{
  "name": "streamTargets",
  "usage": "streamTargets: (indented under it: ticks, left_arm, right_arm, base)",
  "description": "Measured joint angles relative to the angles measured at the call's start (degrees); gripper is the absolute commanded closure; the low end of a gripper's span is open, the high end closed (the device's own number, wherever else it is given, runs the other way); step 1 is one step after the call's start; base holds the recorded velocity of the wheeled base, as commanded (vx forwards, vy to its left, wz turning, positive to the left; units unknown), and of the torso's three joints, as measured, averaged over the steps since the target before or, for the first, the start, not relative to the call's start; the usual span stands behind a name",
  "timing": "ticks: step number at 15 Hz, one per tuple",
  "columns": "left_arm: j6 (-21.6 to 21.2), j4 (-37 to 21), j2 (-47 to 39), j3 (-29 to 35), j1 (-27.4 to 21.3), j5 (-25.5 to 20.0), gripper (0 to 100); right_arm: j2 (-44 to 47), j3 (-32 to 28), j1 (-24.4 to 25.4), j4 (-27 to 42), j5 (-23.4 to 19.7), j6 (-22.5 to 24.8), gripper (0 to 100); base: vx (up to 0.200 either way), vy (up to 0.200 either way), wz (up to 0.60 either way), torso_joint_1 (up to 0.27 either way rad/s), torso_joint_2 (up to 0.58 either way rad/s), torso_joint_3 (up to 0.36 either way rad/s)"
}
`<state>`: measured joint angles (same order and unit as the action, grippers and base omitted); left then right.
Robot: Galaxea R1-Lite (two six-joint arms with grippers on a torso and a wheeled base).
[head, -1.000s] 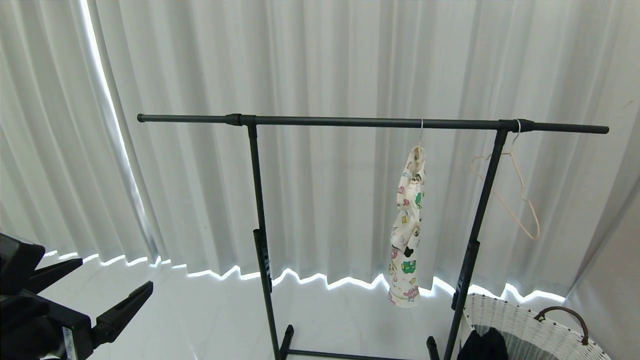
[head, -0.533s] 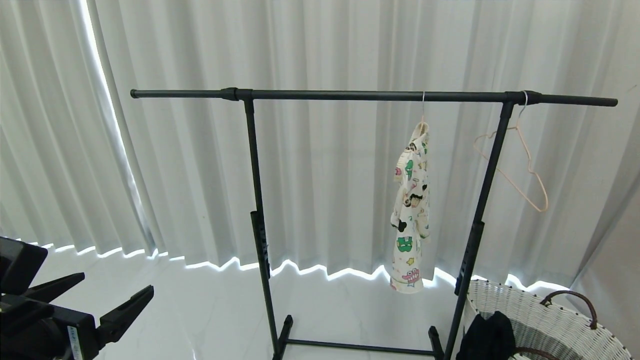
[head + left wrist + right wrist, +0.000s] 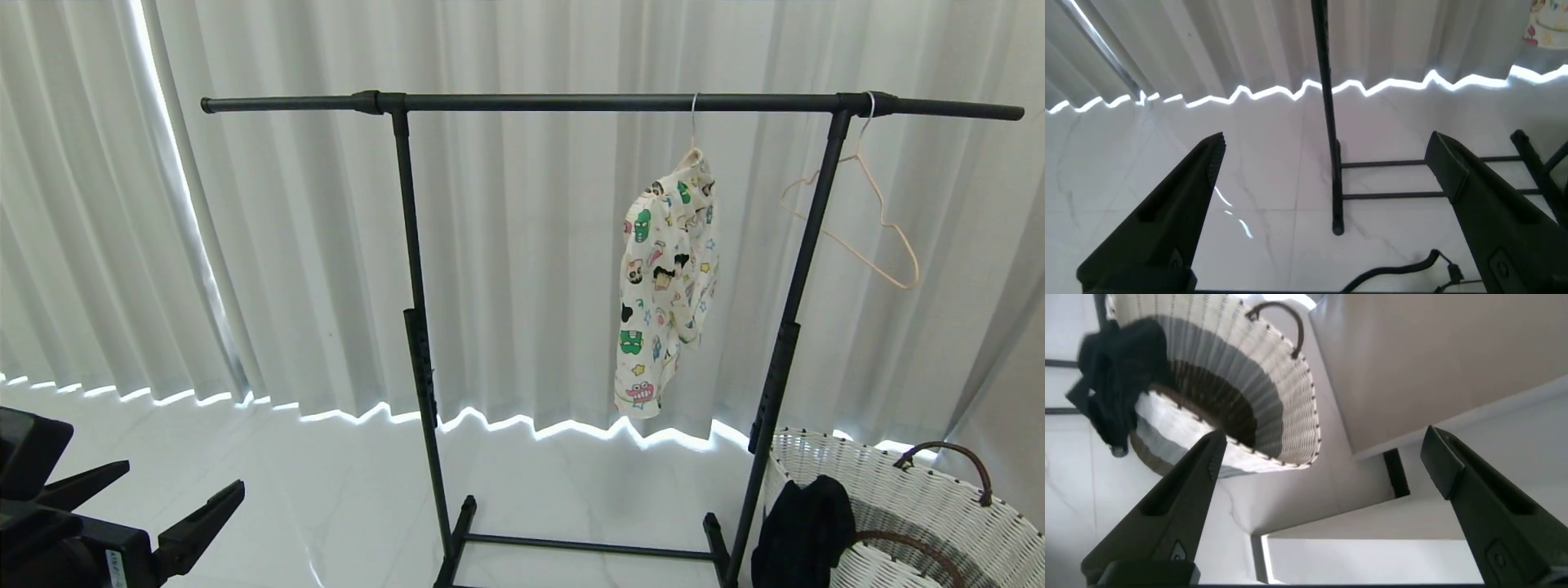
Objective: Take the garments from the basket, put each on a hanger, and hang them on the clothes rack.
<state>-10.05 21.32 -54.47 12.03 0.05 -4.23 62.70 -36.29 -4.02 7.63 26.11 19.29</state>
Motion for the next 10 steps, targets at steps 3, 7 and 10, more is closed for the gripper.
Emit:
streamTargets:
  ticks: [3,7,10]
  left_arm:
    - [-1.96,0.00,0.11,-0.33,-0.16,0.00,0]
    - [-5.91,0.00,0.39,-1.89,-0.60,0.00,0]
    - [-5.94,-0.02,0.95,-2.41,-1.04,-0.06,0]
  right_arm:
    - [0.01,2.45,-0.24,-2.19,-0.01,1.76,0]
    - [0.06,4.63,-0.30,-4.16,-0.01,2.96,0]
    - [0.04,5.25,-0.30,-4.38,0.00,2.94,0]
  base:
    - [0.000,0.000,0.00,-0.062,0.17,0.121]
    - [0.000,0.000,0.00,-0.003,0.01,0.012]
    - [0.000,-0.200,0.00,0.001,0.00,0.004]
